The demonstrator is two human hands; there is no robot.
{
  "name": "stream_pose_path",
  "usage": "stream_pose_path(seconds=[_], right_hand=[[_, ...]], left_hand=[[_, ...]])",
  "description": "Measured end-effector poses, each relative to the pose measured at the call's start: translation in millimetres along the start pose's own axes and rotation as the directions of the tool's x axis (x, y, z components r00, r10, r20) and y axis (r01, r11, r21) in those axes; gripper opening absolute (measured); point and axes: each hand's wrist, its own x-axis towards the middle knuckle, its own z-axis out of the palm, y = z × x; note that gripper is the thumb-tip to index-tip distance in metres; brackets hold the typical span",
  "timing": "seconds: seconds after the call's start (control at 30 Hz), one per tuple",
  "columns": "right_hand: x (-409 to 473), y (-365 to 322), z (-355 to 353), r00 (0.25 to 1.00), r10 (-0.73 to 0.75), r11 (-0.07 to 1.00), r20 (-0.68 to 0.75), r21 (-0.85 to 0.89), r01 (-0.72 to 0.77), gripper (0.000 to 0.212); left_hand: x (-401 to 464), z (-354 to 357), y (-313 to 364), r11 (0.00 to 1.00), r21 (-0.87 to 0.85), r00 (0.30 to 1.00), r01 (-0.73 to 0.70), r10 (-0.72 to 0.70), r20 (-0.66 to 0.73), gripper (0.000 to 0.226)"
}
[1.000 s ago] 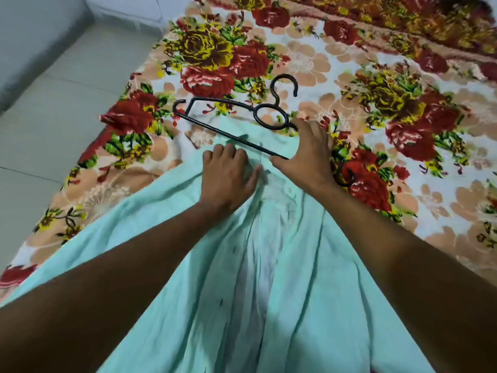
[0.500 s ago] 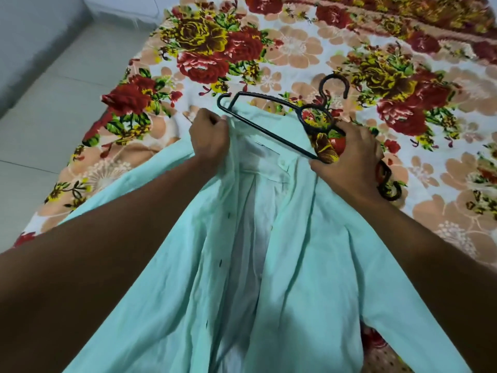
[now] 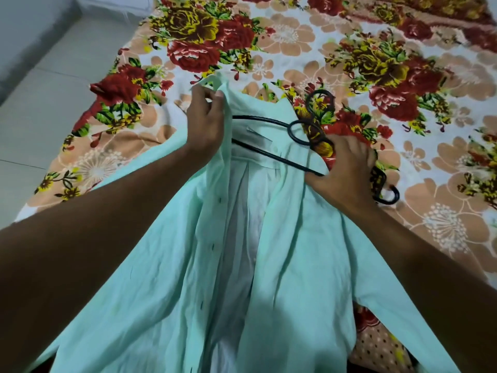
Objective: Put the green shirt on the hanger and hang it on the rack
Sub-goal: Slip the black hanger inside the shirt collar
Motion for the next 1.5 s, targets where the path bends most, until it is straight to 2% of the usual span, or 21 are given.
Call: stream_pose_path(seconds=[0.1,0.33,0.47,0.63,0.77,0.9,1.1,1.17,1.2,1.23,1.3,1.33,1.4,1.43,1.5], right_hand=[[17.8,-22.9,3.5,0.995,-0.080,0.997,0.061,0.020,0.079,0.083],[57.5,-50.7,0.0,0.953,-0.151,0.988,0.263,-0.003,0.157,0.080],[51.9,-40.5,-14.4,0.959,-0.121,0.992,0.255,0.052,0.111,0.091],[51.3,-49.6,-4.4,0.949,-0.163,0.986,0.270,0.076,0.148,0.091],[62.3,-59.2,8.8,0.933,-0.148,0.989,0.327,0.062,0.136,0.090],[63.4,-60.1,8.7,0.916,-0.149,0.989,0.372,0.062,0.135,0.085],[45.7,-63.4,15.9,0.931,-0.124,0.992,0.344,0.065,0.108,0.089],[45.2,-65.0,20.7,0.932,-0.137,0.991,0.337,0.038,0.131,0.090],[45.8,-66.0,22.4,0.933,-0.145,0.989,0.329,0.027,0.144,0.091],[46.0,-66.6,24.4,0.935,-0.149,0.988,0.322,0.018,0.152,0.091],[44.3,-65.8,27.4,0.940,-0.154,0.987,0.305,0.008,0.159,0.091],[42.8,-64.7,28.5,0.946,-0.156,0.987,0.285,0.015,0.158,0.091],[38.8,-63.3,29.6,0.958,-0.153,0.988,0.241,0.043,0.147,0.088],[36.6,-63.7,30.4,0.964,-0.153,0.988,0.218,0.059,0.144,0.085],[28.1,-64.7,30.5,0.975,-0.168,0.985,0.146,0.070,0.159,0.076]], left_hand=[[-6.0,10.8,8.5,0.999,0.005,0.996,-0.033,0.033,0.082,0.016],[3.4,7.1,4.5,1.000,-0.006,0.995,-0.002,0.003,0.102,0.014],[18.4,-6.0,2.9,0.999,-0.016,0.997,0.047,-0.046,0.058,0.016],[17.2,-1.5,13.7,0.999,0.017,0.987,0.028,-0.030,0.160,0.017],[13.5,7.2,18.3,0.999,-0.023,0.978,0.045,-0.039,0.205,0.016],[16.2,4.7,11.1,0.998,0.009,0.971,0.054,-0.055,0.231,0.017],[16.3,1.7,9.4,0.998,0.042,0.962,0.044,-0.054,0.268,0.016],[12.0,-0.8,7.6,0.999,0.040,0.917,-0.015,-0.002,0.399,0.019],[10.9,-2.4,6.1,0.992,0.071,0.870,-0.103,0.055,0.489,0.030],[10.5,-3.9,5.0,0.955,0.157,0.806,-0.252,0.117,0.580,0.049],[8.9,-2.5,3.8,0.740,0.343,0.654,-0.579,0.170,0.737,0.093],[6.8,-0.5,5.6,0.618,0.387,0.587,-0.684,0.151,0.795,0.108],[3.4,3.7,6.6,0.450,0.402,0.492,-0.797,0.099,0.865,0.119],[4.0,5.5,6.2,0.417,0.399,0.473,-0.817,0.086,0.877,0.118],[7.2,9.6,7.7,0.428,0.411,0.484,-0.805,0.074,0.872,0.114]])
